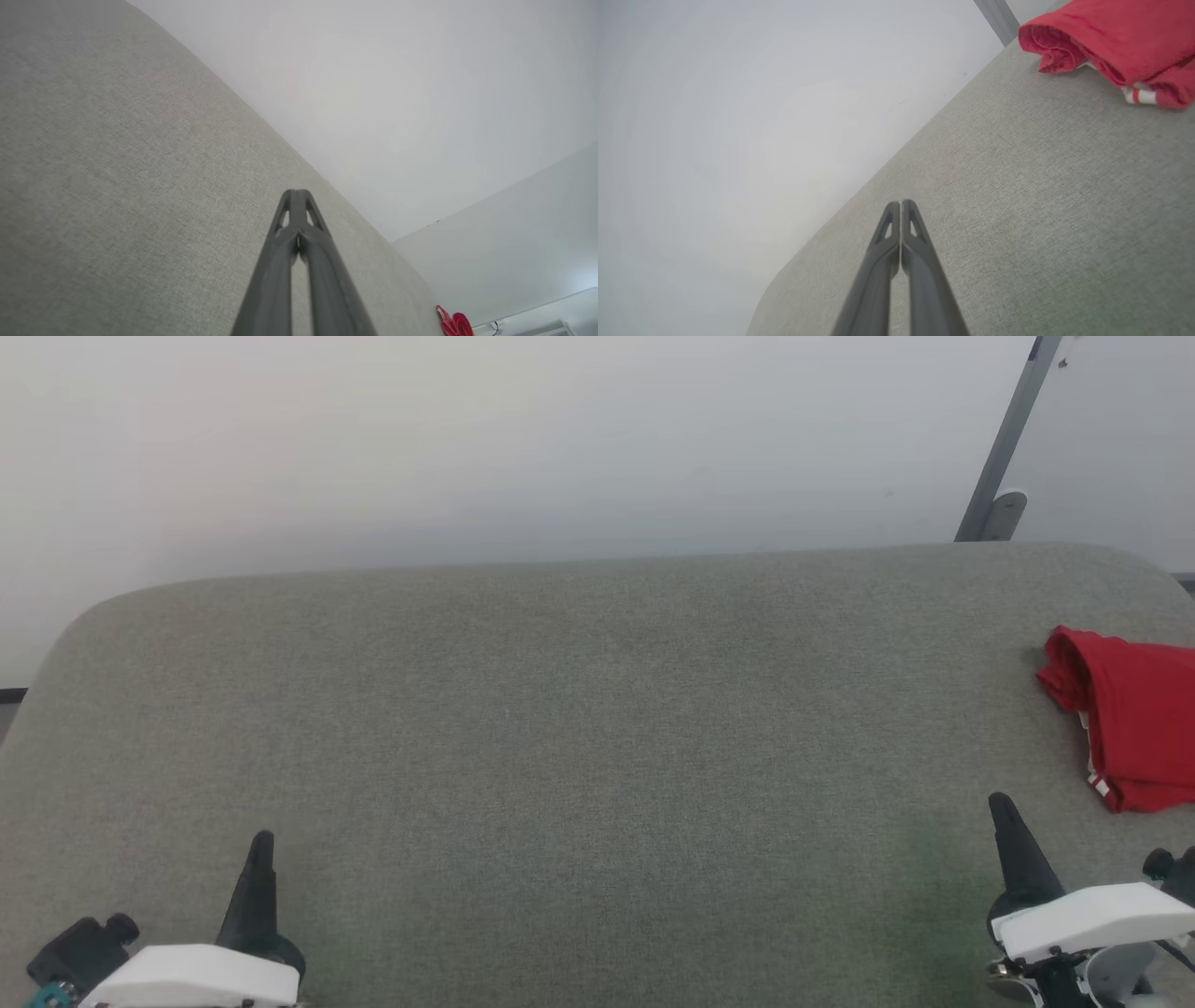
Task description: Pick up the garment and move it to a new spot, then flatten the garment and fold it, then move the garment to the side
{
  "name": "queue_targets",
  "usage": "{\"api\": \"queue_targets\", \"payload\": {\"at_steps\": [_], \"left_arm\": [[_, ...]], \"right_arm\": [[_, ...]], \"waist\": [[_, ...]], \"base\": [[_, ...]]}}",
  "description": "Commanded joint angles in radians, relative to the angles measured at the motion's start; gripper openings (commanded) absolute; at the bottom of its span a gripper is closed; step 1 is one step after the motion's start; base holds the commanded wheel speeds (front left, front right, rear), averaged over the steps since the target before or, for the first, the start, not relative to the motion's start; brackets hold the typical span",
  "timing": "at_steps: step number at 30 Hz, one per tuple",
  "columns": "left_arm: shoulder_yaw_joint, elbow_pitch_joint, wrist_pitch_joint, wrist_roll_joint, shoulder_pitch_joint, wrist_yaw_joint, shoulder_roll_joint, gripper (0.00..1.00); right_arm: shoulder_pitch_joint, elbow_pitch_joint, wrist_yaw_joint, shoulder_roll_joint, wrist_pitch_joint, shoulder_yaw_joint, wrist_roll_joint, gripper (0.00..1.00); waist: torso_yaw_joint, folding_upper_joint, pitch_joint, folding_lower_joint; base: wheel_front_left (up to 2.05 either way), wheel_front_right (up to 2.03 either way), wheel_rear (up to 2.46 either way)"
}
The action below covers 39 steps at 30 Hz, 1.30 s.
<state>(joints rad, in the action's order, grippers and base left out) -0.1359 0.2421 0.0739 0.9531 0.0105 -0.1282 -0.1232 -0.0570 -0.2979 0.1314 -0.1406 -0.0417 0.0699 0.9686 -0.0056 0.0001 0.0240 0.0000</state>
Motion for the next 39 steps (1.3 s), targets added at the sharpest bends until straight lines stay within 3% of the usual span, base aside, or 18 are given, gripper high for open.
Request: {"api": "queue_targets", "payload": {"at_steps": [1, 39], "left_arm": [[-0.001, -0.010, -0.008, 0.036, -0.032, -0.002, -0.004, 0.00], [0.012, -0.004, -0.110, 0.383, -0.087, -0.003, 0.040, 0.00]], "right_arm": [[-0.028, 0.017, 0.000, 0.000, 0.007, 0.006, 0.030, 0.00], [-0.043, 0.039, -0.001, 0.052, 0.091, 0.028, 0.372, 0.00]], "waist": [[0.000, -0.0001, 0.000, 0.0000], [0.003, -0.0001, -0.013, 0.0000]], "base": [[0.00, 0.00, 0.00], [0.00, 0.00, 0.00]]}}
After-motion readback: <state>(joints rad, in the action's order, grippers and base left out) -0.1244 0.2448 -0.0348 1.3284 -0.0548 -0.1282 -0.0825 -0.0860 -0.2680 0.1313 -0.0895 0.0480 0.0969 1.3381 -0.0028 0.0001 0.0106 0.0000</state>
